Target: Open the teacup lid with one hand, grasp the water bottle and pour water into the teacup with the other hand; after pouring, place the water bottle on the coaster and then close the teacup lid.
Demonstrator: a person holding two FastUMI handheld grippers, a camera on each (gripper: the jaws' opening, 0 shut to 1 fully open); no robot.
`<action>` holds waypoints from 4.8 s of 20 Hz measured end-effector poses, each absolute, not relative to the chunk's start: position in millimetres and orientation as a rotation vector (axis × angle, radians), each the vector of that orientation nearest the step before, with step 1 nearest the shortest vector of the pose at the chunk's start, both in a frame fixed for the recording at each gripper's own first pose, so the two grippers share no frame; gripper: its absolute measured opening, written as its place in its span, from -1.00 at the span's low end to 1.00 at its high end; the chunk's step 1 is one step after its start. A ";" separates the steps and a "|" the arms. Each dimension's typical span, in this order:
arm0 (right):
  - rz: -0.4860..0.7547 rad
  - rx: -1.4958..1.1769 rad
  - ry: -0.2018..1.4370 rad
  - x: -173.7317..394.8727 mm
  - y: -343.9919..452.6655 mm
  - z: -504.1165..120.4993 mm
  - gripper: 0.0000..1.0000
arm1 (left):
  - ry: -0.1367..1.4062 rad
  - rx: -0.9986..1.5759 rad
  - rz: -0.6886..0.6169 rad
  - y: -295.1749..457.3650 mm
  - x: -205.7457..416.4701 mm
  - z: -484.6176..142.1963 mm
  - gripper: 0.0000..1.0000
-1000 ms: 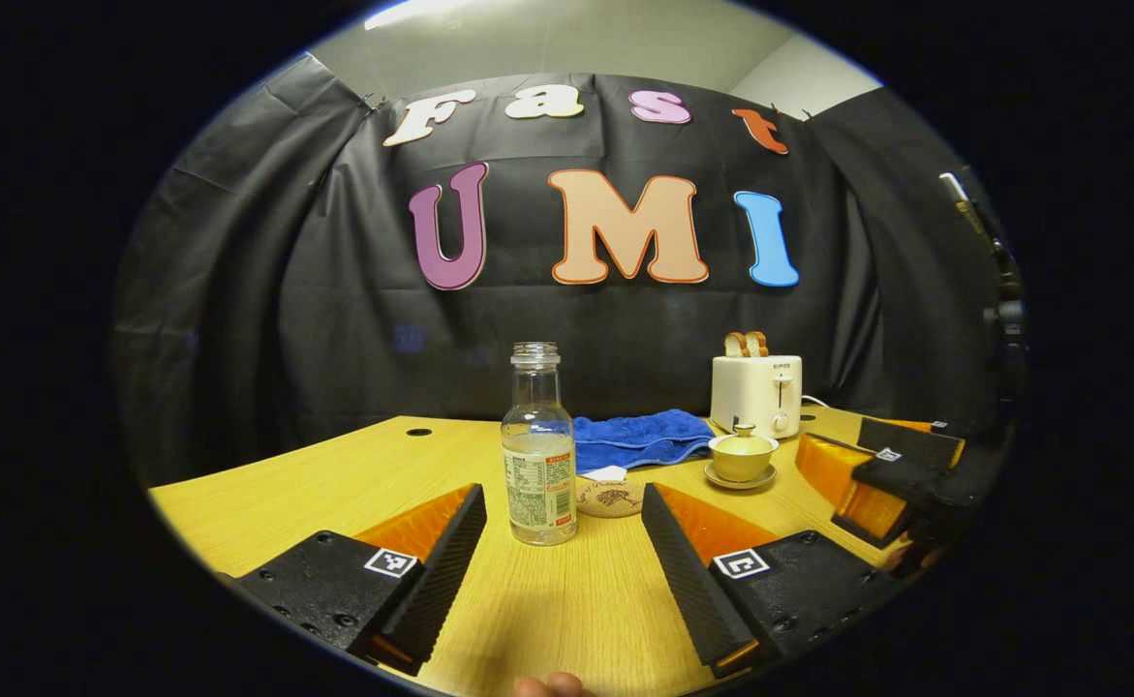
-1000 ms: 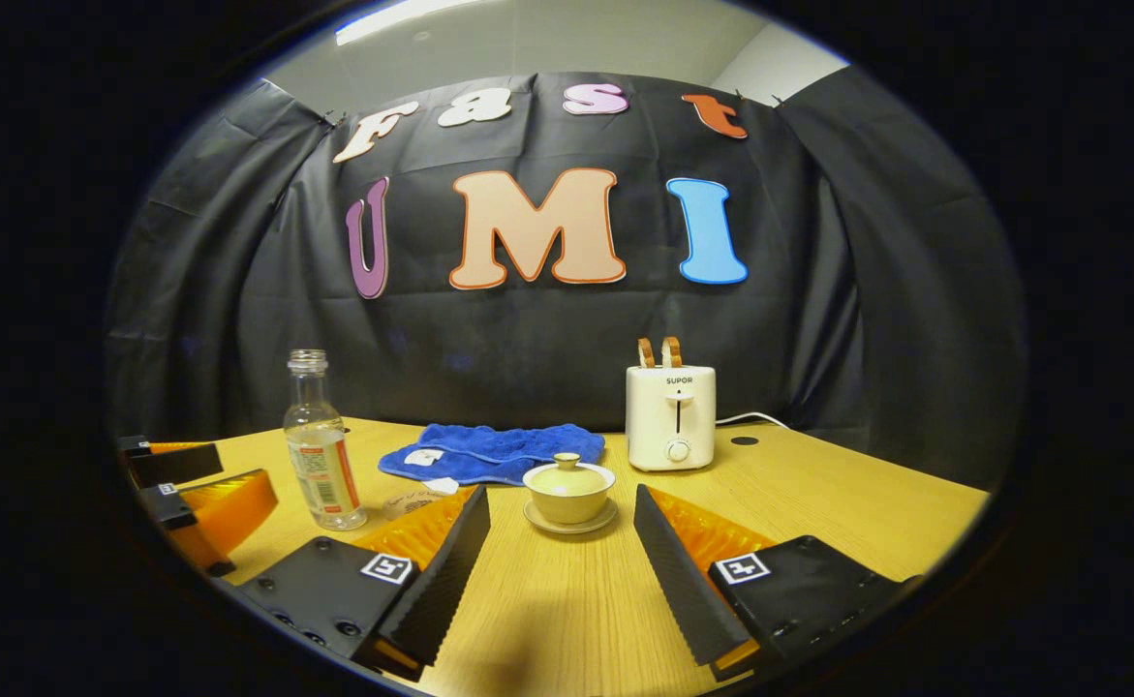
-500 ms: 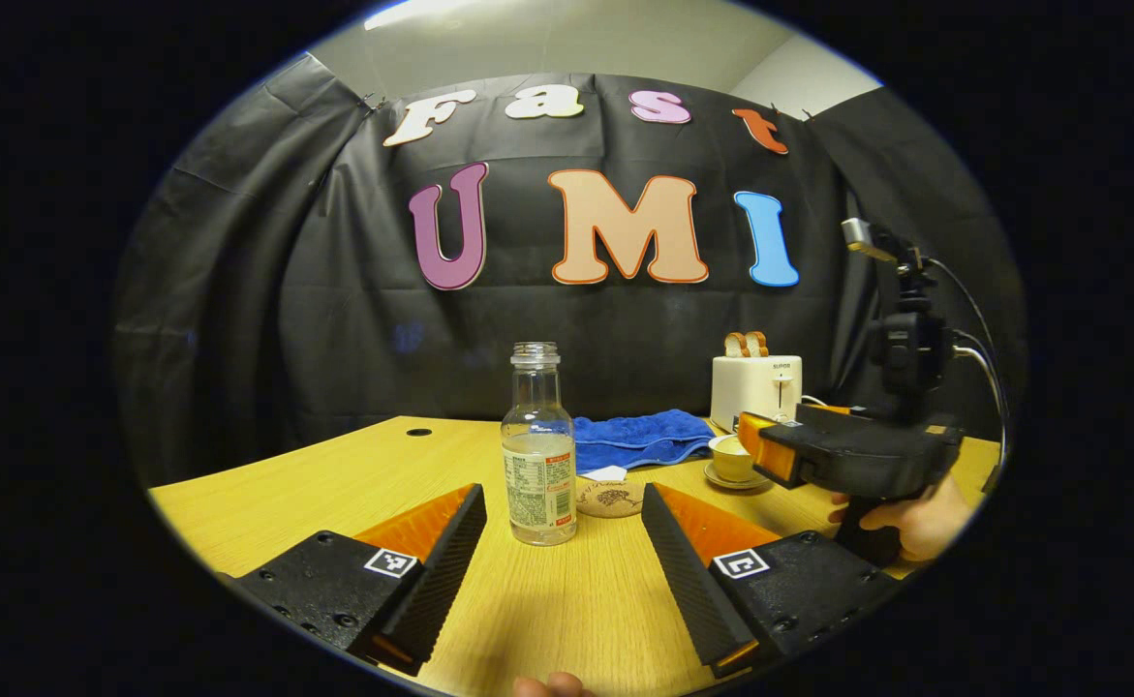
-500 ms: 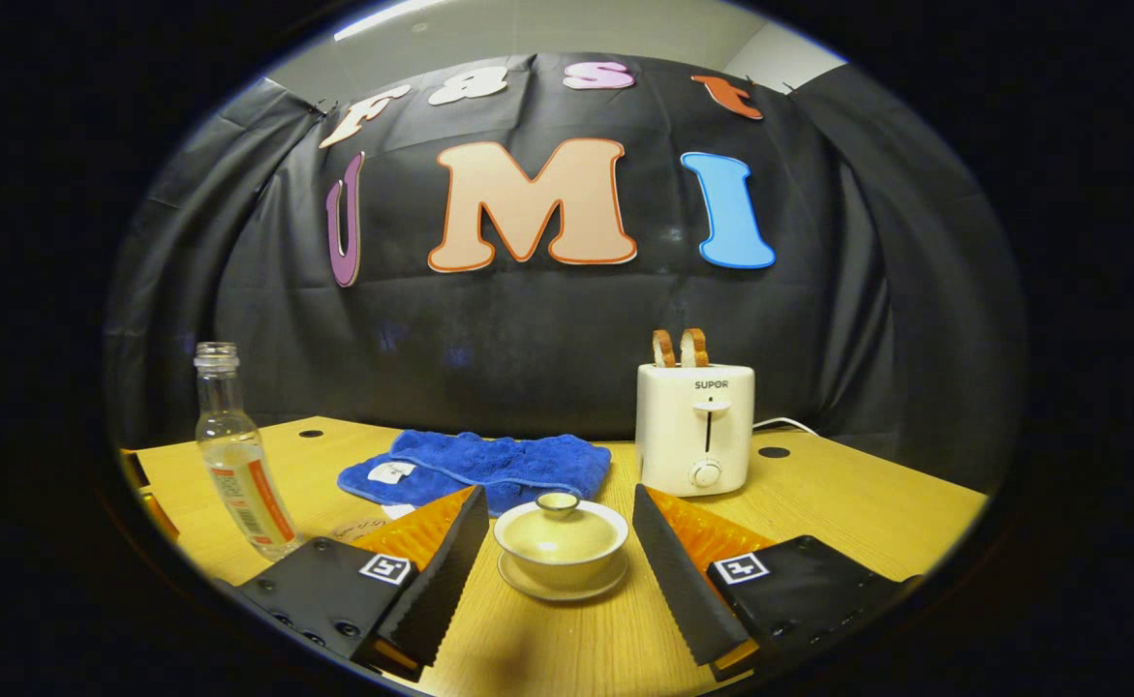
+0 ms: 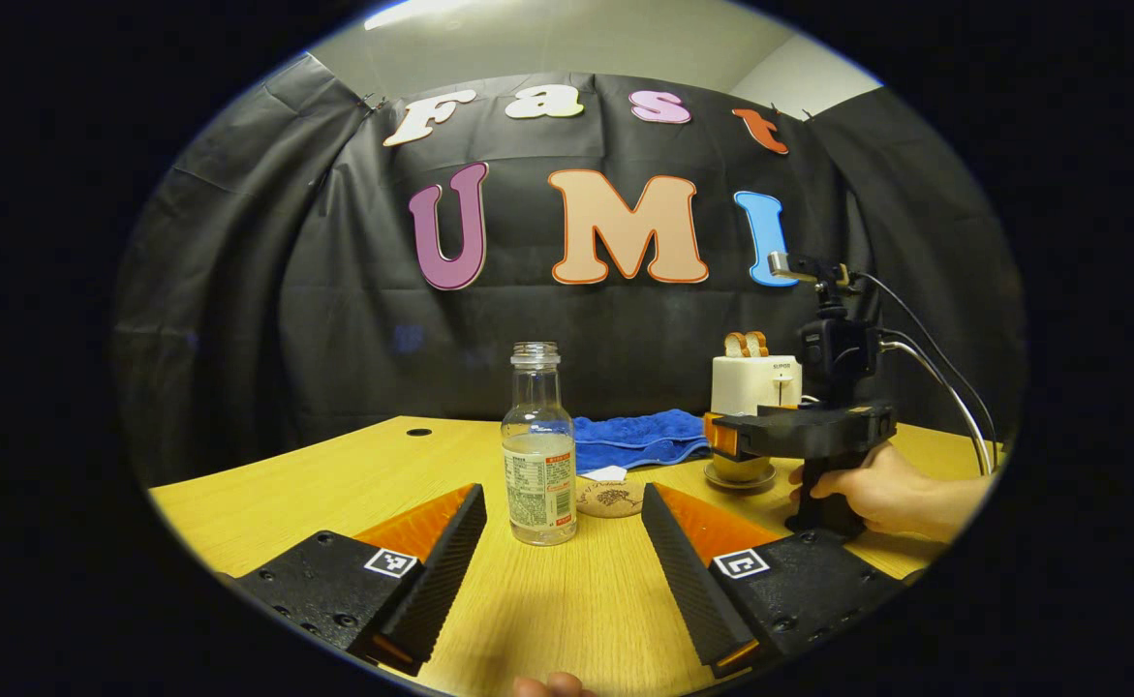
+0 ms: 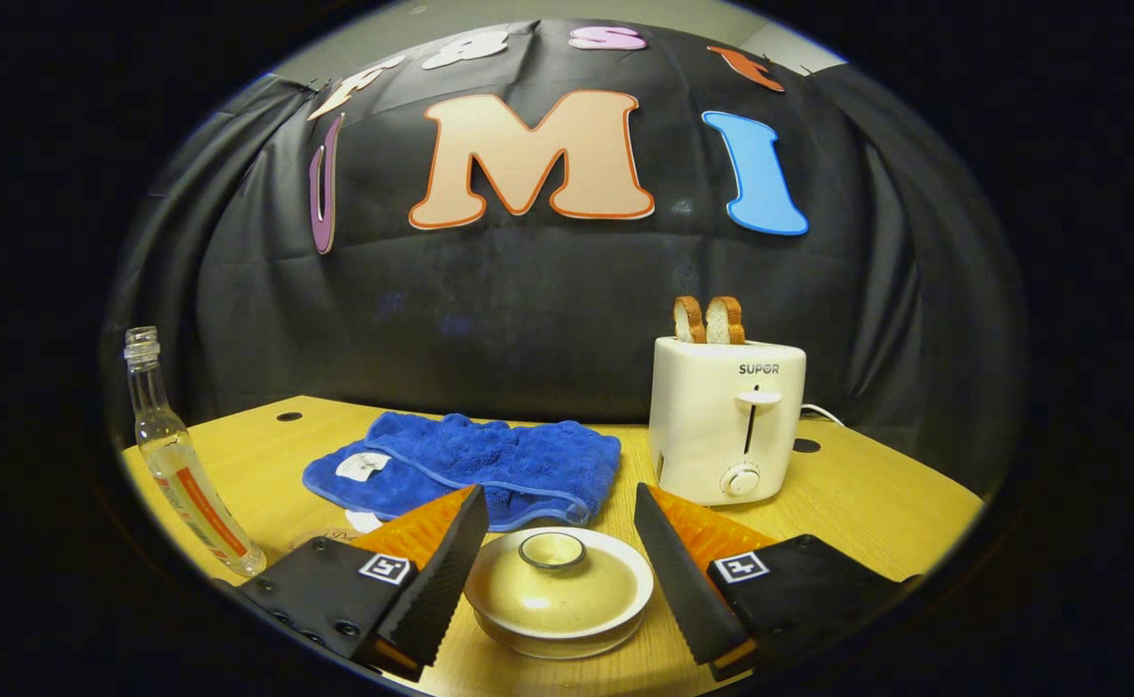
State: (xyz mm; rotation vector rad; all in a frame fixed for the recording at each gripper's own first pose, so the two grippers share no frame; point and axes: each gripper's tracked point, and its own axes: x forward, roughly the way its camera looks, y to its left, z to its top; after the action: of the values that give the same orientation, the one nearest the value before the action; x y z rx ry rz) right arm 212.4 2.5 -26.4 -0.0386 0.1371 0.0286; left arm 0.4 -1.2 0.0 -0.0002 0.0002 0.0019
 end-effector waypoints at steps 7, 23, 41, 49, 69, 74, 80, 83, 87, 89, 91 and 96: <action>0.046 -0.066 0.147 216.1 6.9 -30.9 0.01 | 0.000 -0.001 0.002 -1.1 -0.2 1.0 0.89; 0.093 -0.006 0.013 211.6 5.6 -7.2 -0.53 | 0.001 -0.001 0.002 -0.8 -0.2 0.8 0.89; 0.196 0.003 0.012 73.1 -25.3 -0.4 -0.52 | 0.005 -0.001 0.048 8.4 -1.1 -0.8 0.87; 0.195 0.003 0.009 12.4 -42.8 2.8 -0.52 | 0.004 0.002 0.084 15.7 27.2 -1.4 0.89; 0.185 0.002 0.009 8.0 -46.0 3.0 -0.51 | 0.006 0.004 0.092 33.5 145.9 -3.8 0.89; 0.185 0.002 0.009 7.9 -46.3 3.4 -0.52 | 0.007 0.004 0.088 34.7 152.6 -4.7 0.46; 0.178 0.001 0.010 7.4 -47.8 3.5 -0.51 | 0.011 -0.006 0.040 25.3 152.7 -5.1 0.44; 0.163 0.001 0.012 7.9 -52.2 3.3 -0.52 | 0.021 0.039 0.006 15.9 156.0 -6.0 0.43; 0.120 -0.001 0.010 7.4 -75.1 3.9 -0.52 | 0.043 0.313 -0.019 3.5 169.7 -7.1 0.41; 0.085 -0.002 0.009 8.2 -95.7 4.8 -0.53 | 0.044 0.431 -0.051 -13.7 176.6 -8.2 0.42; 0.051 -0.002 0.009 9.0 -116.1 5.7 -0.51 | 0.049 0.559 -0.083 -29.8 183.7 -10.3 0.41; -0.016 -0.004 0.006 14.1 -149.0 6.2 -0.53 | 0.022 0.968 -0.162 -72.9 199.5 -3.5 0.41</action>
State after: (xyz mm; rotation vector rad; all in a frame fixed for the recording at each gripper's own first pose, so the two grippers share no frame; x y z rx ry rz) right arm 14.1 -149.0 6.2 -0.0038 0.0058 -0.0163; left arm 199.5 -72.9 -3.5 0.9675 0.0224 -0.1619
